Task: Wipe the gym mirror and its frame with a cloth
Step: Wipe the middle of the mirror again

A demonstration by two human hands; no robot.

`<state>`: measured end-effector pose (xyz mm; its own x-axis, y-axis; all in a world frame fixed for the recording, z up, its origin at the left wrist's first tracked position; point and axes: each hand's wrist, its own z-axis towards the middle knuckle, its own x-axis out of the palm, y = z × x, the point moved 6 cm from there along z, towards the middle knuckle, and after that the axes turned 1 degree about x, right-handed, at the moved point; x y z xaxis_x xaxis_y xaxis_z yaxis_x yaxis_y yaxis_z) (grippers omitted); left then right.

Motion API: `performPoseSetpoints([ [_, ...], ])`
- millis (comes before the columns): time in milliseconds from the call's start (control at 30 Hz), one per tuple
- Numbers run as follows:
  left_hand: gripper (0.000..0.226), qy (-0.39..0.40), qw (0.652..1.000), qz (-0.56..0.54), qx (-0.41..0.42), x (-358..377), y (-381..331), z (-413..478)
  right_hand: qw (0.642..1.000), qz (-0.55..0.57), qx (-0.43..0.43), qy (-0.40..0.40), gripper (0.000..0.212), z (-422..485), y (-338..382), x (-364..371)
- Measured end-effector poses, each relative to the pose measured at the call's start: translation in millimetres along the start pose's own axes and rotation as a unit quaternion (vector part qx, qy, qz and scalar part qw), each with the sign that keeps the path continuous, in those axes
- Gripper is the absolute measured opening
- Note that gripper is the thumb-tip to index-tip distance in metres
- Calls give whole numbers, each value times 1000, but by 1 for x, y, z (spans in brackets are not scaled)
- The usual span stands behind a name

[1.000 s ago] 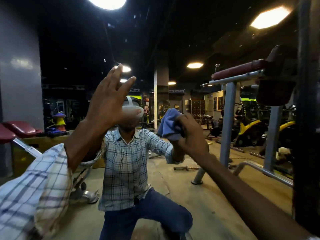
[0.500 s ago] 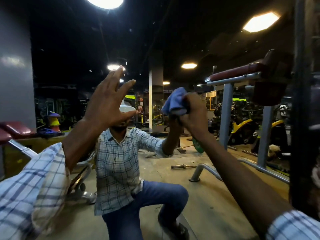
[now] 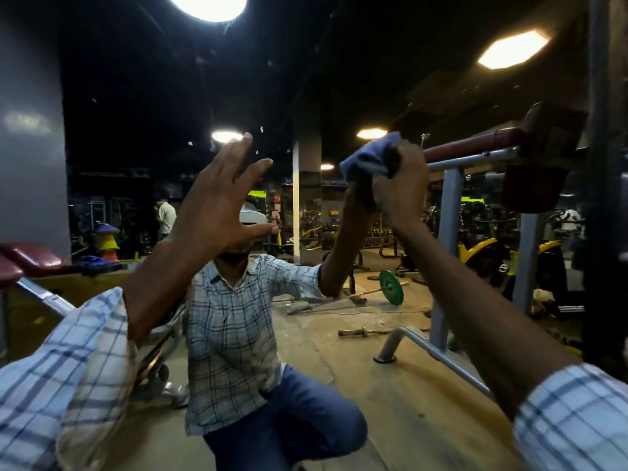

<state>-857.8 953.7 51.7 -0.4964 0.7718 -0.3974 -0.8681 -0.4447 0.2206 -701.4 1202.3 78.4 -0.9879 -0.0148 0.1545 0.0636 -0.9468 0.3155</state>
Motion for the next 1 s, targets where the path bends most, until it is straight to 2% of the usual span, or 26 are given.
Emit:
performPoseSetpoints([
  [67, 108, -1, 1000, 0, -6, 1, -1, 0, 981, 10, -139, 133, 28, -17, 29, 19],
  [133, 108, 4, 1000, -2, -13, -1, -2, 2, 947, 7, -224, 233, 32, -26, 44, 26],
  [167, 108, 9, 1000, 2, -15, -1, -4, 2, 945, 5, -233, 230, 31, -16, 43, 26],
  [200, 108, 12, 1000, 8, -18, -3, -6, 3, 956, -3, -221, 191, 30, 1, 38, 22],
  [233, 107, 13, 1000, 12, -23, -5, -7, 3, 973, -11, -183, 137, 30, 22, 28, 17],
  [300, 106, 12, 999, 17, -30, -7, -12, 4, 998, -10, -51, 26, 32, 49, 5, 0],
  [333, 106, 14, 999, 20, -33, -7, -13, 4, 1000, 0, -7, -6, 33, 52, -2, -1],
  [367, 106, 17, 999, 24, -35, -8, -15, 4, 1000, 17, -3, -13, 33, 48, 2, 3],
  [433, 106, 19, 999, 31, -40, -8, -15, 4, 989, 58, -116, 70, 30, 27, 34, 20],
  [500, 107, 17, 998, 31, -42, -9, -15, 5, 946, 77, -251, 190, 27, 9, 59, 30],
  [533, 107, 20, 998, 32, -43, -8, -16, 5, 932, 64, -286, 215, 26, 13, 60, 30],
  [567, 107, 23, 998, 36, -46, -8, -17, 6, 935, 51, -288, 203, 27, 28, 55, 28],
  [600, 107, 25, 997, 44, -52, -9, -17, 6, 952, 38, -257, 161, 28, 52, 46, 22],
  [667, 107, 33, 996, 57, -61, -9, -18, 7, 990, 12, -131, 54, 30, 99, 16, 3],
  [700, 107, 36, 996, 60, -62, -9, -18, 7, 998, 9, -61, 18, 31, 110, 2, -4],
  [733, 107, 39, 995, 60, -63, -9, -19, 7, 999, 16, -32, 2, 32, 110, -1, -5],
  [767, 107, 43, 995, 61, -62, -10, -21, 7, 998, 33, -47, 11, 31, 102, 8, -1],
  [800, 107, 46, 995, 64, -60, -11, -22, 7, 992, 58, -100, 49, 29, 86, 23, 7],
  [900, 108, 42, 994, 78, -64, -15, -25, 6, 937, 91, -273, 197, 23, 40, 58, 25],
  [933, 110, 41, 993, 83, -70, -16, -24, 4, 937, 92, -274, 195, 24, 44, 60, 24],
  [1000, 111, 36, 992, 88, -89, -21, -16, 0, 970, 105, -184, 116, 28, 71, 48, 15],
])
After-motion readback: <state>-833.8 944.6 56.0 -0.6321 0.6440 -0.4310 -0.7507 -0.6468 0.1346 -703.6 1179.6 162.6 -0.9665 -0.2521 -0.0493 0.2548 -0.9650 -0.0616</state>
